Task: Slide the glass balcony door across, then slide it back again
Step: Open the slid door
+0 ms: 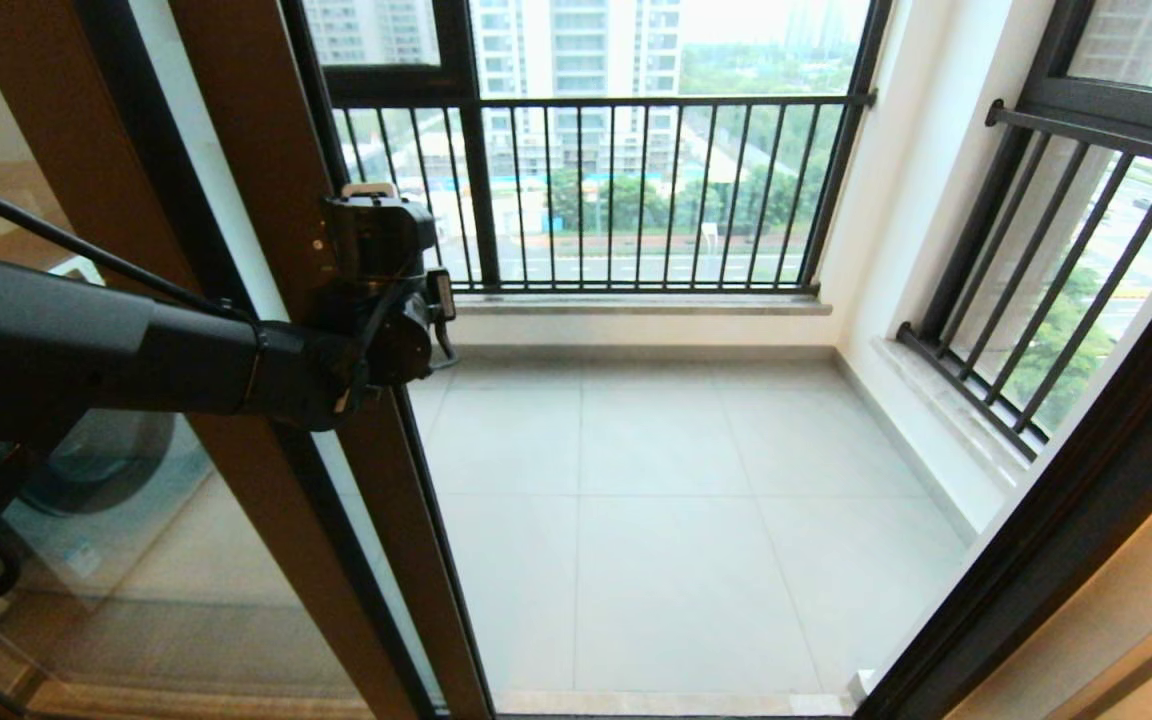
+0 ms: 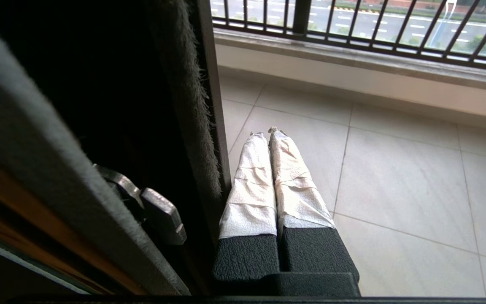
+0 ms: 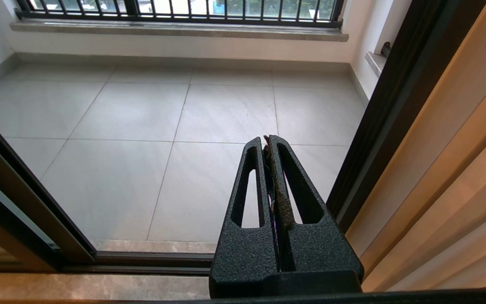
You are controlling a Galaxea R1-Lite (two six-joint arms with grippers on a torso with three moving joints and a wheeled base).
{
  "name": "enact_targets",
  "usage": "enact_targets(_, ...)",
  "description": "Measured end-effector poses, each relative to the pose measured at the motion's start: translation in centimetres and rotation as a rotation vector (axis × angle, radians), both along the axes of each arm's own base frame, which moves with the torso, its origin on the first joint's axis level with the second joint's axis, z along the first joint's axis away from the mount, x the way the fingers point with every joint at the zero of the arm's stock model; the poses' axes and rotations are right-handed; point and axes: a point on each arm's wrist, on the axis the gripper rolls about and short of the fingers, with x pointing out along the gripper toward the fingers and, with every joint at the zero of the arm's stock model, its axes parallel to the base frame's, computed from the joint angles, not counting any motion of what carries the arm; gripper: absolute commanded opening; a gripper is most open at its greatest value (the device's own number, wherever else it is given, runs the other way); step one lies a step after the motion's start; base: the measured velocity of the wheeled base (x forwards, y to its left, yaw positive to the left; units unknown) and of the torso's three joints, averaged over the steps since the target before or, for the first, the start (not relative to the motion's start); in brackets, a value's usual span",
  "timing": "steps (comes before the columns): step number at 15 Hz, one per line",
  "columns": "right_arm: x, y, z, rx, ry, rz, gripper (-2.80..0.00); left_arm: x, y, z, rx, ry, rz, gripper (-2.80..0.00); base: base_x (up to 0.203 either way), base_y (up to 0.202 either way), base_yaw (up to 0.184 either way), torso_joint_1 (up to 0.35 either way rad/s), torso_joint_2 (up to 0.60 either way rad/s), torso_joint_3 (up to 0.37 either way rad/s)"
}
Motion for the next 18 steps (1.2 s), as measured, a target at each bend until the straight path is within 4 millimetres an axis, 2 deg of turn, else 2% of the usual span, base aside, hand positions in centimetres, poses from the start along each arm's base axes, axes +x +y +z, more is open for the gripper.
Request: enact_targets(18, 0.0, 0.0, 0.0, 0.001, 0.000, 0.000, -2.80, 0.8, 1.8, -0.1, 0.000, 0.002, 0.043, -2.80, 0.000, 0.000, 0.000, 0.000, 0.00, 0.000)
